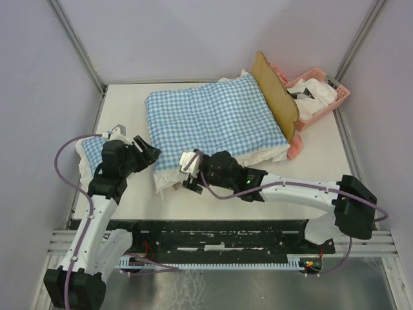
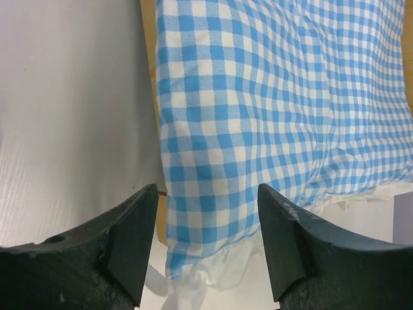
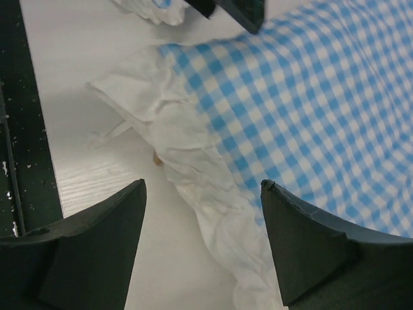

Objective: Set up the pet bed
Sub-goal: Cross the ropes on the bed frame.

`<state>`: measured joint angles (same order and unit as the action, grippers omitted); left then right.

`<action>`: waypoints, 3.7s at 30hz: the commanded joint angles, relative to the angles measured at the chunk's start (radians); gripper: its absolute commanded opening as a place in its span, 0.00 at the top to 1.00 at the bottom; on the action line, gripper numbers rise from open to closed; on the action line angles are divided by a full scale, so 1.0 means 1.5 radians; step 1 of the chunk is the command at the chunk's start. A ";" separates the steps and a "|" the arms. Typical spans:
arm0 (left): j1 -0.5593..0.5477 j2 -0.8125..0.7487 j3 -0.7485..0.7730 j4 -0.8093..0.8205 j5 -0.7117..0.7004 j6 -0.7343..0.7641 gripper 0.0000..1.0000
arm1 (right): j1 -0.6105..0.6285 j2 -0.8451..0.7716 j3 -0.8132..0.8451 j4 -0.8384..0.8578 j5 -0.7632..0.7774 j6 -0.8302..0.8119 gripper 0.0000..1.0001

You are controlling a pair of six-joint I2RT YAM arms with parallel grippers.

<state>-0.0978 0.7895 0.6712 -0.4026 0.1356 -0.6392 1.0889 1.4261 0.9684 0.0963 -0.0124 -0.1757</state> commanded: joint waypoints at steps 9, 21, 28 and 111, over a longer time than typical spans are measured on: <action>-0.001 -0.096 -0.014 -0.011 -0.027 0.077 0.37 | 0.110 0.196 0.112 0.092 0.093 -0.307 0.18; -0.001 -0.112 -0.021 0.028 0.082 0.108 0.44 | 0.089 0.209 0.126 0.134 0.223 -0.283 0.98; -0.005 -0.119 -0.022 0.079 0.116 0.137 0.47 | -0.049 0.150 0.112 0.147 0.101 -0.056 0.98; -0.420 0.019 -0.124 0.256 -0.127 0.044 0.54 | -0.196 0.124 0.111 0.138 -0.055 0.059 0.98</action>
<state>-0.7242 0.8841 0.4118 0.1204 0.1047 -0.6762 0.8120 1.6672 1.1423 0.2543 -0.1127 -0.0761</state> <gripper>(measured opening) 0.443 0.026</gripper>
